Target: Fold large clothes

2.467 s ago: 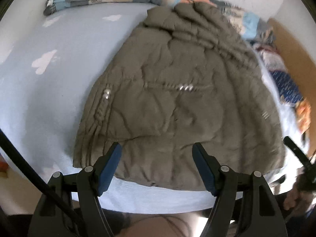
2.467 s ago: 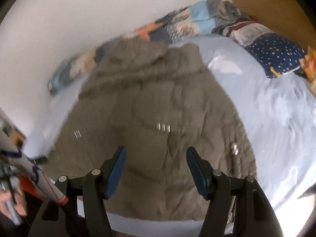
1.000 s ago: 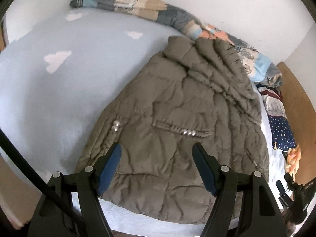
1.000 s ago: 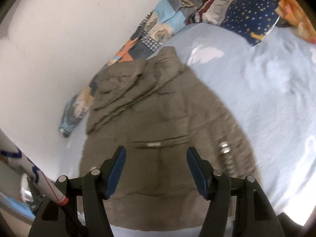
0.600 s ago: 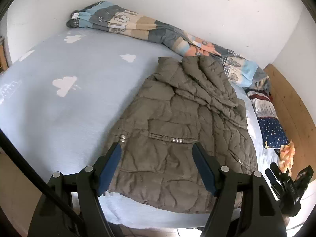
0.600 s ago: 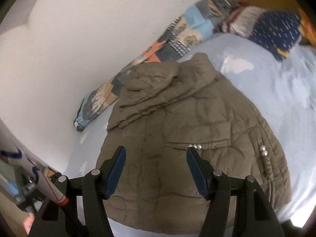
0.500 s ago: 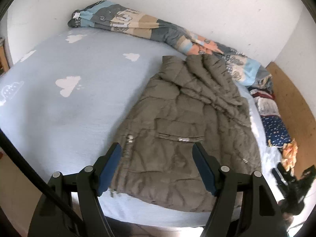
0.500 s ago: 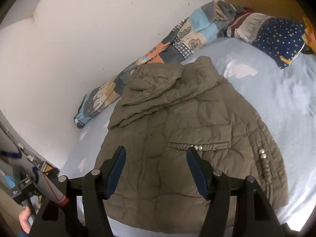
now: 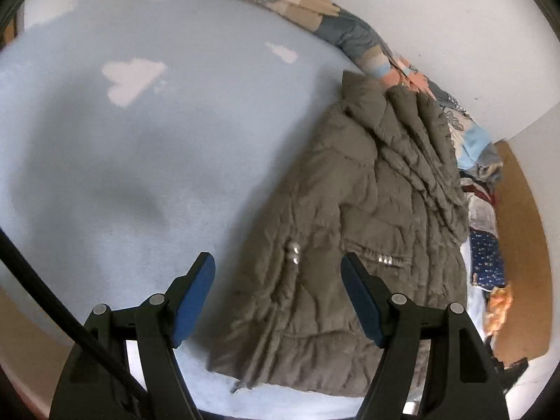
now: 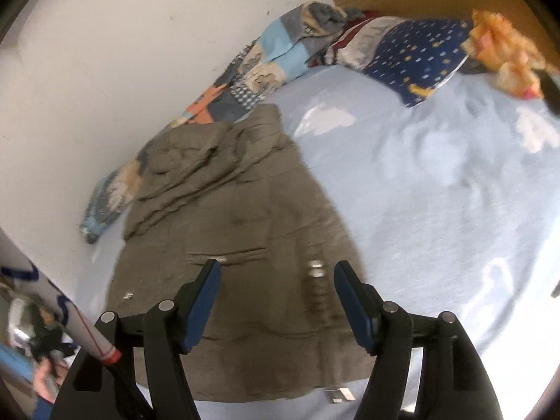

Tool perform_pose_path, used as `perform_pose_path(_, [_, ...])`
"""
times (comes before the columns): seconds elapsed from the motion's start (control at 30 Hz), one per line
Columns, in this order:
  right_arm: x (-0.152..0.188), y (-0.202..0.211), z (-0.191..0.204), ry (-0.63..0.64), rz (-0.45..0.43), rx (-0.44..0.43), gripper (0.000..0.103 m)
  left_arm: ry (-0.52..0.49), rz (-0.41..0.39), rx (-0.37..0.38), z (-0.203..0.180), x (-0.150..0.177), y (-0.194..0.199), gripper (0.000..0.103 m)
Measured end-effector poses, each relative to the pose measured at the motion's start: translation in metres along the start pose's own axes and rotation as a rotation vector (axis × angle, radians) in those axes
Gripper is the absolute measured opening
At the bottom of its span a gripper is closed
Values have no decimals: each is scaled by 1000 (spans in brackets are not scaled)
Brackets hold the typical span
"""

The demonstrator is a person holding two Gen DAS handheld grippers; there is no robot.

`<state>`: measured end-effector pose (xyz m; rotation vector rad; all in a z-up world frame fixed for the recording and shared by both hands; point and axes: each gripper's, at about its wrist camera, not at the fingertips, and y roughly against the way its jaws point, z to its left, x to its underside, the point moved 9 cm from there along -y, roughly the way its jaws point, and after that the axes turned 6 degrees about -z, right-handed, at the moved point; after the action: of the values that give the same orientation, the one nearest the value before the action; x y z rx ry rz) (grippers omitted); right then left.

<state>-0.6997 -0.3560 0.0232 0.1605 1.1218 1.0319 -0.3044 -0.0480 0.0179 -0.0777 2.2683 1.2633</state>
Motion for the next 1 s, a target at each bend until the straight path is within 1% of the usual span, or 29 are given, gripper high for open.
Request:
perform_pose_path(0.07, [-1, 2, -8, -22, -11, 5, 72, -61, -29, -41, 2, -1, 1, 74])
perform_pose_path(0.1, [-1, 1, -14, -25, -16, 22, 72, -70, -20, -33, 5, 4, -3, 74])
perform_pose_path(0.17, [2, -4, -24, -50, -2, 48, 73, -47, 13, -8, 13, 14, -13, 74])
perform_pose_path(0.2, [4, -8, -31, -84, 11, 59, 73, -36, 22, -6, 18, 16, -16, 74])
perform_pose_path(0.27, [2, -9, -35, -121, 14, 51, 73, -20, 37, -21, 26, 19, -22, 74])
perform_pose_path(0.37, [3, -12, -38, -132, 20, 66, 73, -1, 46, 1, 32, 22, -22, 74])
perform_pose_path(0.4, [6, -14, -40, -138, 29, 69, 73, 12, 59, 16, 34, 25, -24, 74])
perform_pose_path(0.5, [10, -19, -44, -142, 43, 91, 73, 31, 69, 43, 34, 30, -25, 74])
perform_pose_path(0.63, [11, -21, -51, -162, 46, 106, 73, 33, 77, 72, 32, 35, -22, 74])
perform_pose_path(0.73, [16, -24, -55, -170, 70, 116, 73, 27, 93, 109, 25, 43, -20, 74])
perform_pose_path(0.83, [25, -27, -57, -184, 107, 119, 73, 19, 98, 97, 24, 49, -20, 74])
perform_pose_path(1.0, [36, -31, -56, -216, 150, 86, 73, 46, 116, 97, 29, 59, -17, 74])
